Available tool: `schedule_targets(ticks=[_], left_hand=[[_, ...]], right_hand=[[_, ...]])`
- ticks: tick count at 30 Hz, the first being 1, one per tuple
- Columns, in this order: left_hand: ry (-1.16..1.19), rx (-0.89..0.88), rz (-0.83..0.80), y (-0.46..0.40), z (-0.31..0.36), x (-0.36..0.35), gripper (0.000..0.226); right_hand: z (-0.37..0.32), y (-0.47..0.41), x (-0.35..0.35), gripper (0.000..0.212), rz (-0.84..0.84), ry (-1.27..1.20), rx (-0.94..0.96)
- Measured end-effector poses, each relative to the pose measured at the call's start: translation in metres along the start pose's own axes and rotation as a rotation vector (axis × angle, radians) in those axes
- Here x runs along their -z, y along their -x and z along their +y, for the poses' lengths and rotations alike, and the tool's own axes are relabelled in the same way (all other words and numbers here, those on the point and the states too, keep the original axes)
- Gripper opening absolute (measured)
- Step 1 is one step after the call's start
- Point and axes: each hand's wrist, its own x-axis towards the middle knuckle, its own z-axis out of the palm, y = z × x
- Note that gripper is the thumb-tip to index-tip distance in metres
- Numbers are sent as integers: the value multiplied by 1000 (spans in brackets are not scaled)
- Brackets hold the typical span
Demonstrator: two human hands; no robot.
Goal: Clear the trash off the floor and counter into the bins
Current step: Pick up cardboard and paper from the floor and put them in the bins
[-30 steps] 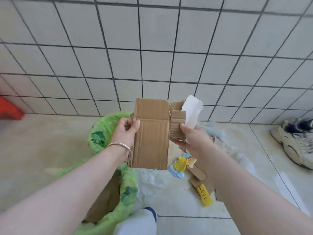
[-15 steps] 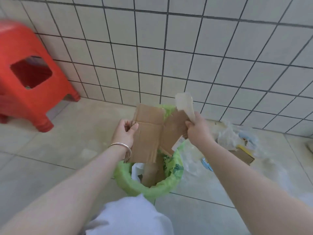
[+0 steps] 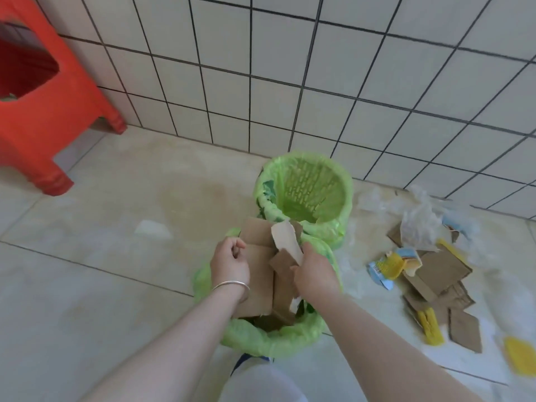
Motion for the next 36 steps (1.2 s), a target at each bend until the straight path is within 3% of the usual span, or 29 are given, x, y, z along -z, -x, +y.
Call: schedule_targets(ticks=[3,5,8,11,15,17,21,25,29,36], left_hand=[[-147,-169,-50,-4,-8,-21,36],[-244,-235,-55,-4,-18,-35,28],[-383,-108,-73,-5,-37,-54,16],[-416,75,-99,-7,-39,-64,20],[-543,81,-156,-4,-30,-68,22],[-579,112,-169,2,-21,-64,24],[-509,195,-181,16,14,-46,33],[-649,-6,-206,32,52,-29,34],[-675,-244,-482,60,114,-45,21],[-799,-570,-749,120,183,-131,24]], right_hand=[[5,-14,-19,25,-23,133,-65],[4,-23,-29,27,-17,206,-113],[5,-30,-48,30,-59,268,-149],[7,-32,-68,35,-102,309,-159],[3,-34,-63,49,-158,219,-185],[0,-29,-51,45,-196,241,-129],[-6,-8,-16,42,-94,206,15],[-4,22,26,34,10,-20,81],[26,44,70,32,106,-205,7],[141,64,143,31,164,-267,-43]])
